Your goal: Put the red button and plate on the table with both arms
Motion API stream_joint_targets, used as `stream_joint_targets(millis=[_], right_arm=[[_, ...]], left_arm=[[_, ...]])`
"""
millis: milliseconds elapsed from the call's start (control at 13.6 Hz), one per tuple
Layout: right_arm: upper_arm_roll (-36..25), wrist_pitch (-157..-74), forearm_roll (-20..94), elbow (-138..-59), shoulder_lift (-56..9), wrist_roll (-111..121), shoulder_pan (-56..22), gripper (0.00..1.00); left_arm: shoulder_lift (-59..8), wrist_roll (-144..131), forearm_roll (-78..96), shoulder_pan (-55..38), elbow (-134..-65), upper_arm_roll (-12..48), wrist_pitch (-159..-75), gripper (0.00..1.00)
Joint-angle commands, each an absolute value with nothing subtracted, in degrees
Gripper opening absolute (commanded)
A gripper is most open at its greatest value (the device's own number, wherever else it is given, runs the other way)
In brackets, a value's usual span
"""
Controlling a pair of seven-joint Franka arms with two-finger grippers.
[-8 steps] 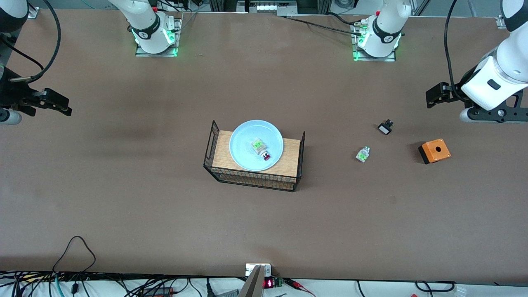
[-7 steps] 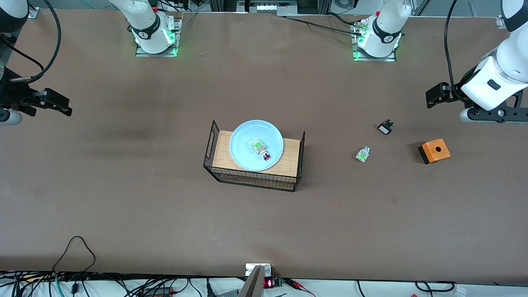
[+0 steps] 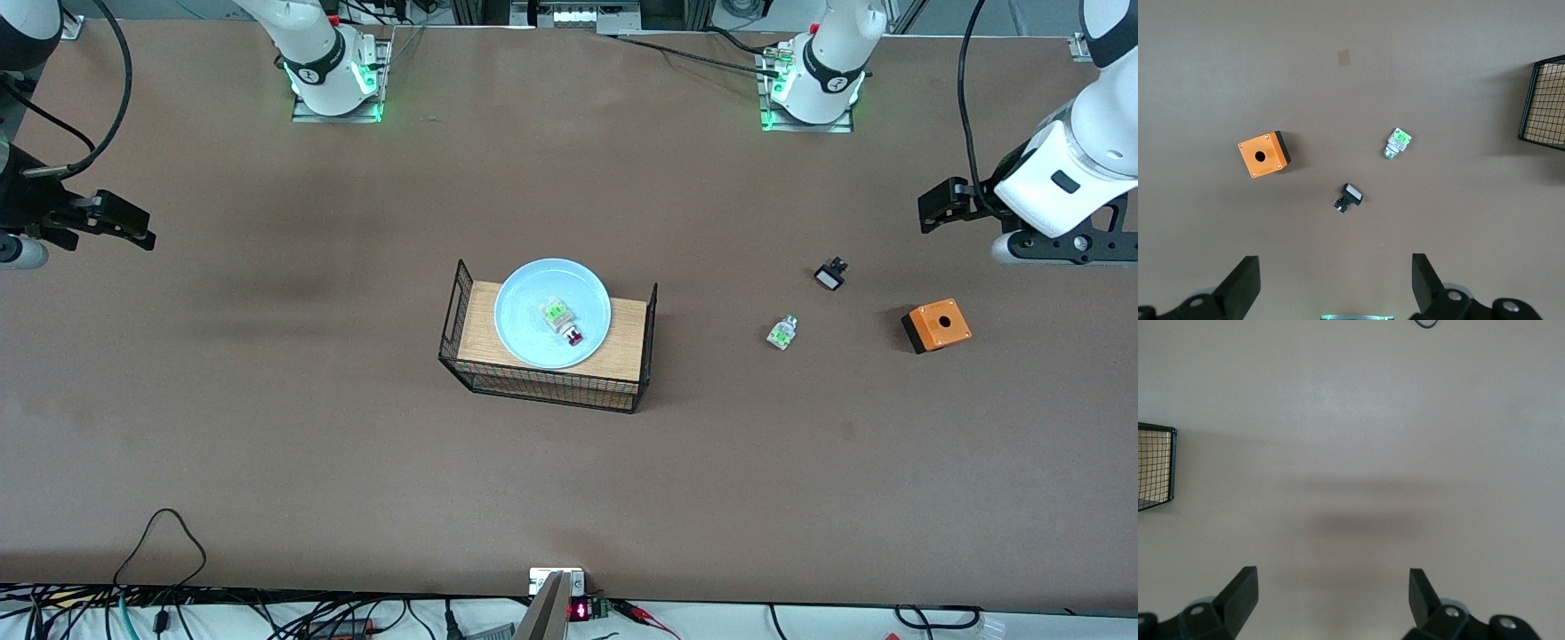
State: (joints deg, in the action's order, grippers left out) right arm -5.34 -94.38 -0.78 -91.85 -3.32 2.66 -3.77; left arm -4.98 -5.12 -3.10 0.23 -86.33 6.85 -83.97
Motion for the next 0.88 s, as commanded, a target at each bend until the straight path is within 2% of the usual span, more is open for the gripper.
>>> stream_joint_targets(millis=[0,221,516,811], right_arm=[[-5.27,-93.78,-1.67,-91.93,-2.99,2.2,-3.96,1.0],[-5.27,-93.87,-1.67,-91.93,-2.99,2.11,-3.96,1.0],[-5.27,-93.78,-1.58,-91.93,-3.08,2.2,-3.96,1.0],[-5.27,-93.78,-1.58,-91.93,-2.99,2.2,-4.04,1.0]], left_arm=[[-4.92,-4.39,-1.76,0.44,-85.61,7.2,-83.76,1.0],[-5.98,-4.22,-1.67,-0.79,-85.61,8.08,-81.48,1.0],[-8.25,-6.75,4.72,-1.49,-83.68,12.65,-81.65,1.0],[-17.47,-24.91,6.33,-11.13,-71.92,14.24,-82.26,1.0]])
